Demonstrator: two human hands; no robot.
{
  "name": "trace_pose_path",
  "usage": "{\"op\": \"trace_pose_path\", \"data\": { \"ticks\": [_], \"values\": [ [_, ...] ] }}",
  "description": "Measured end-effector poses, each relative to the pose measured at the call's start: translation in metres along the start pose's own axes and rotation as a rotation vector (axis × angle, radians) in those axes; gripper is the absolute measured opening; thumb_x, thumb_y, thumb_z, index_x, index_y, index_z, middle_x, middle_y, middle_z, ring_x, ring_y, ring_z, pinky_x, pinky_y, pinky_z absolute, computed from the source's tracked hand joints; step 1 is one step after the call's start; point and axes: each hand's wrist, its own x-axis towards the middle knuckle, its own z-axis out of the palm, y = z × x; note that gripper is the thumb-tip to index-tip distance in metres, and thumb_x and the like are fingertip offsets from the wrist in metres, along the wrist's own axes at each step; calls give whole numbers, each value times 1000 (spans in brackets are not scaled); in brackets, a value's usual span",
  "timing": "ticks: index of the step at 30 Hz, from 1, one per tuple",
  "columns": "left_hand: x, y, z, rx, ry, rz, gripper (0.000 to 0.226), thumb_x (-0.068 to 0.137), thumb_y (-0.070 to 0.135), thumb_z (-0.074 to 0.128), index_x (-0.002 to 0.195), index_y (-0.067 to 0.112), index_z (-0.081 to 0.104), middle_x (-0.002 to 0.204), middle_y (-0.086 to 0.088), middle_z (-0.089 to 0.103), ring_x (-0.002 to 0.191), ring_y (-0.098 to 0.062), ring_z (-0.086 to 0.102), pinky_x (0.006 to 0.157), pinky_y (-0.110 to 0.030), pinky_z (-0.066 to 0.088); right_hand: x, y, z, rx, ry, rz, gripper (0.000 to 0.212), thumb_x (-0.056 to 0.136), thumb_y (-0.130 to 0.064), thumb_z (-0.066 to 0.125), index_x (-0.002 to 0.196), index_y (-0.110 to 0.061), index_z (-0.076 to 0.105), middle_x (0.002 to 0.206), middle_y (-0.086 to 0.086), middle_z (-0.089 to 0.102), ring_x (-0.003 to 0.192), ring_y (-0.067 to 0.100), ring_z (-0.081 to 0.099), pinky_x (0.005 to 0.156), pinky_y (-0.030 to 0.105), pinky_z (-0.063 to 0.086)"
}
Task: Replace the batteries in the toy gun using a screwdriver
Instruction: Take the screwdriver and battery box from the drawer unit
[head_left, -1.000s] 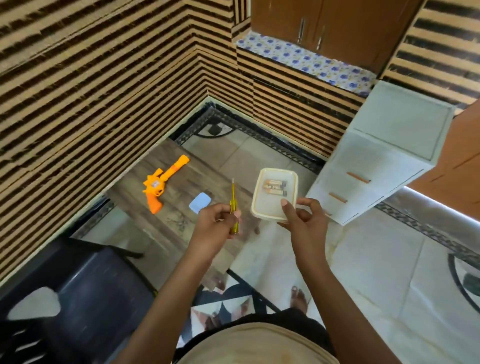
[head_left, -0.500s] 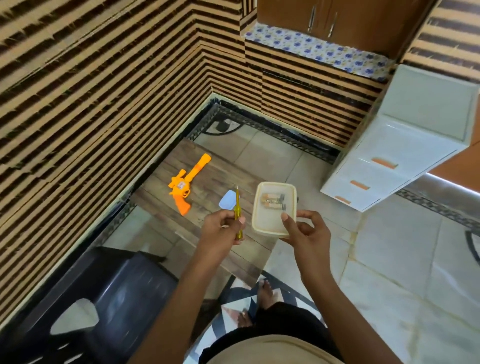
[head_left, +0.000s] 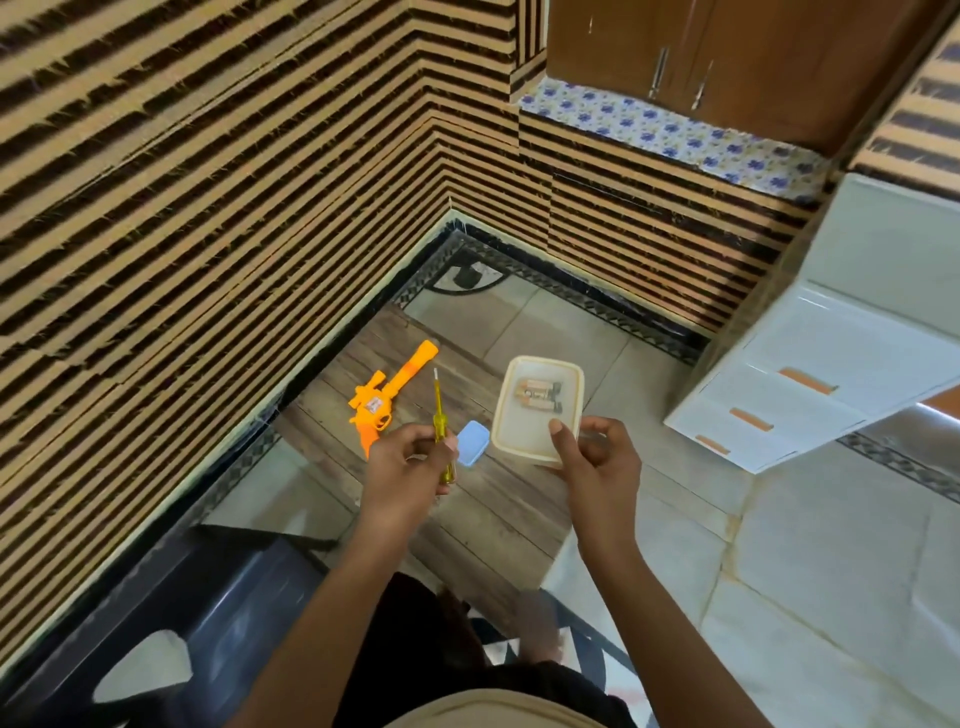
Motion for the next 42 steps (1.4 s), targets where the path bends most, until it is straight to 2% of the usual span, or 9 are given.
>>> {"op": "trace_pose_path", "data": {
  "ticks": [3, 9, 12, 18, 23, 29, 31, 37, 42],
  "values": [
    [24, 0, -5, 9, -9, -1, 2, 96, 11, 73, 96, 9, 73, 96, -21, 70, 81, -38, 72, 55, -28, 62, 10, 5, 16, -2, 33, 7, 15, 96, -18, 73, 99, -23, 59, 80, -19, 76, 84, -2, 75, 67, 25, 63],
    [85, 6, -15, -26, -95, 38, 4, 94, 9, 75, 93, 13, 73, 79, -6, 71, 62, -15, 71, 57, -32, 63, 29, 19, 58, -28, 133, 46, 20, 92, -28, 77, 102, -30, 60, 92, -19, 76, 89, 7, 77, 73, 34, 66],
    [136, 9, -28, -16, -194, 50, 3, 94, 11, 76, 96, 9, 74, 79, -6, 72, 70, -20, 71, 56, -28, 59, 43, 23, 94, -29, 211, 73, 21, 92, -30, 78, 103, -33, 61, 100, -11, 78, 95, 11, 78, 75, 37, 67],
    [234, 11, -61, 43, -385, 34, 2, 95, 10, 74, 97, 9, 75, 82, -12, 73, 69, -22, 69, 54, -25, 57, 60, 23, 169, -6, 391, 91, 33, 93, -25, 77, 123, -17, 65, 106, -1, 79, 97, 15, 78, 80, 47, 65],
    [289, 5, -86, 114, -562, 28, 8, 95, 9, 73, 91, 15, 73, 77, -8, 71, 65, -24, 70, 52, -25, 56, 60, 36, 221, 38, 529, 162, 19, 94, -21, 76, 111, -14, 71, 90, 0, 81, 90, 17, 78, 86, 54, 63],
    [330, -29, -89, 263, -743, 3, 8, 95, 13, 75, 99, 6, 73, 80, -11, 68, 78, -38, 73, 54, -25, 57, 59, 66, 256, 98, 616, 173, 20, 99, -17, 69, 113, -4, 74, 90, 4, 82, 92, 24, 79, 74, 39, 66],
    [339, -43, -87, 290, -752, -19, 4, 95, 14, 76, 94, 11, 73, 78, -8, 69, 76, -34, 73, 56, -28, 59, 65, 79, 261, 88, 620, 175, 19, 100, -17, 68, 112, -4, 75, 89, 2, 82, 90, 23, 79, 72, 36, 65],
    [369, -106, -66, 360, -696, -91, 13, 94, 13, 76, 100, 3, 73, 89, -21, 69, 79, -33, 74, 58, -29, 61, 87, 139, 259, 61, 607, 199, 13, 103, -20, 63, 104, -21, 76, 91, 0, 81, 91, 20, 78, 85, 56, 63],
    [395, -184, -37, 426, -635, -104, 13, 93, 12, 76, 101, 2, 72, 95, -24, 70, 81, -29, 72, 59, -31, 62, 110, 218, 239, -36, 651, 208, 18, 107, -24, 57, 106, -30, 74, 91, -9, 80, 90, 14, 76, 82, 54, 64]
  ]
}}
